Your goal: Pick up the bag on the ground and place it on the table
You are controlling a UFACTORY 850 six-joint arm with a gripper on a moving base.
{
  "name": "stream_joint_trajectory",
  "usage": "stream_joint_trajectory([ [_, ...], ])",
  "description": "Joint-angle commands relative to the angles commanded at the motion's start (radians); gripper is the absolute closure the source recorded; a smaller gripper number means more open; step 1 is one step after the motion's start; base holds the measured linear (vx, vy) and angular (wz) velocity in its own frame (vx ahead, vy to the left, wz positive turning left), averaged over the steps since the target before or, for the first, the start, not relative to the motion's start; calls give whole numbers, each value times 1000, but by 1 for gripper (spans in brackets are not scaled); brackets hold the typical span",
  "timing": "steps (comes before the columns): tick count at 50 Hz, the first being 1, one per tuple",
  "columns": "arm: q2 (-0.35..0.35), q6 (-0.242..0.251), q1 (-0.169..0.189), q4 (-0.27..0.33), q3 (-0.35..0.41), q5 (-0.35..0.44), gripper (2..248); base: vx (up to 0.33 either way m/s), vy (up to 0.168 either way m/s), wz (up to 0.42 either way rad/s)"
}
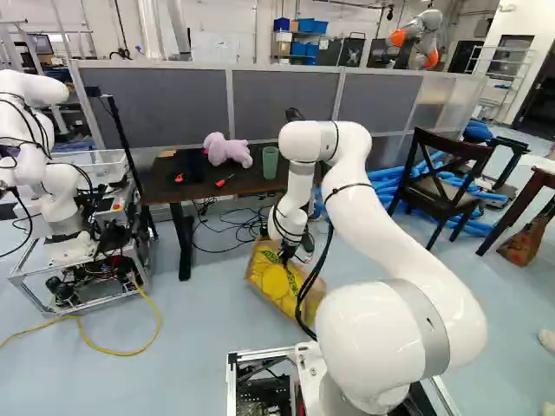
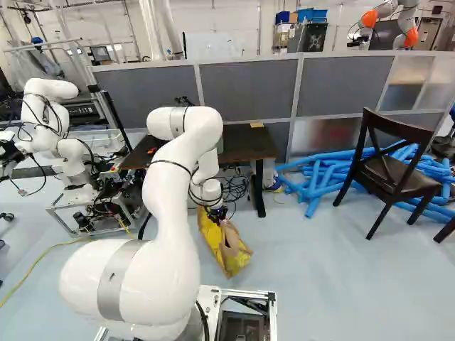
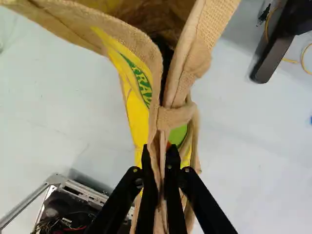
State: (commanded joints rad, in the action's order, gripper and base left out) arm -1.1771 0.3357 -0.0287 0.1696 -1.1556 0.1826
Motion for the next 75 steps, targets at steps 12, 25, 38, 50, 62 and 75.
stream_joint_trajectory([
  [12,61,0,-1,0,82,0,228,0,0,0],
  [25,127,0,-3,0,169,0,228,0,0,0],
  [38,192,0,-4,0,249,0,228,0,0,0],
  [50,244,0,-4,0,290,0,228,0,0,0],
  [62,295,0,-4,0,325,-4,228,0,0,0],
  [75,350,0,-3,0,357,-25,228,0,0,0],
])
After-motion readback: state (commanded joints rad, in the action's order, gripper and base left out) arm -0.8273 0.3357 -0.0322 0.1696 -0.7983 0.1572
